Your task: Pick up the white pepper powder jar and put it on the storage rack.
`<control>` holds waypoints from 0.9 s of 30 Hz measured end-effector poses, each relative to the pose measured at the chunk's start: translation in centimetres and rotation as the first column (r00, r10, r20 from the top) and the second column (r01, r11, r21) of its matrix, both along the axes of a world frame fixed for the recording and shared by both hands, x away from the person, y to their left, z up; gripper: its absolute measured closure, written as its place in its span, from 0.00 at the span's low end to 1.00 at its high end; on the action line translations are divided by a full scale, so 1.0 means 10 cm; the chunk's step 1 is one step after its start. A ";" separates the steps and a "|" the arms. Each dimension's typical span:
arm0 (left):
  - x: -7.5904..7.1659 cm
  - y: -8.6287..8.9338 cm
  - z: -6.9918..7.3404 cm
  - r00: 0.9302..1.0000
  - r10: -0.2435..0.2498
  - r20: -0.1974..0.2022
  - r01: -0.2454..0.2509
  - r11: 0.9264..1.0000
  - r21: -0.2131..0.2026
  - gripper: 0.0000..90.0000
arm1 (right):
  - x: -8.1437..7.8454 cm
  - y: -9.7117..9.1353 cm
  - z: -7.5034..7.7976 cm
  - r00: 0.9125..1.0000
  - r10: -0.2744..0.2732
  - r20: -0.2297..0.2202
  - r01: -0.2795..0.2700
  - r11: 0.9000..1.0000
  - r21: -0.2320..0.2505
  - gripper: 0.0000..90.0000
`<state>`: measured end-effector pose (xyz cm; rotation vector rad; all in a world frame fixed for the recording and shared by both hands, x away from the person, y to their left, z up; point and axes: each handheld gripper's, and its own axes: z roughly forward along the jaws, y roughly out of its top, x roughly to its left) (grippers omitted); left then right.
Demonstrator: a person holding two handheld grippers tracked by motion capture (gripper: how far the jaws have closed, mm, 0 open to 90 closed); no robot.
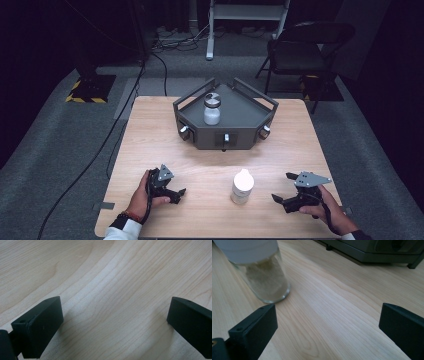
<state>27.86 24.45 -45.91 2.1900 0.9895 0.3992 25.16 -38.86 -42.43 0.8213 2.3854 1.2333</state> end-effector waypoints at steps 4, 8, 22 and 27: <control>0.00 0.00 0.00 1.000 0.001 0.001 -0.001 1.000 0.000 0.00 | -0.03 0.07 0.02 1.000 0.025 0.008 -0.025 1.000 0.016 0.02; 0.00 -0.01 0.00 1.000 0.003 0.000 -0.003 1.000 0.000 0.00 | -0.05 0.16 0.05 0.998 0.063 0.019 -0.063 0.998 0.023 0.02; 0.00 -0.01 0.00 1.000 0.003 0.000 -0.003 1.000 0.000 0.00 | 0.09 0.48 0.05 0.984 0.177 -0.019 -0.176 0.984 0.039 0.02; 0.00 -0.01 0.00 1.000 0.003 0.001 -0.003 1.000 0.000 0.00 | 0.16 0.57 0.02 0.980 0.197 -0.027 -0.196 0.979 0.050 0.03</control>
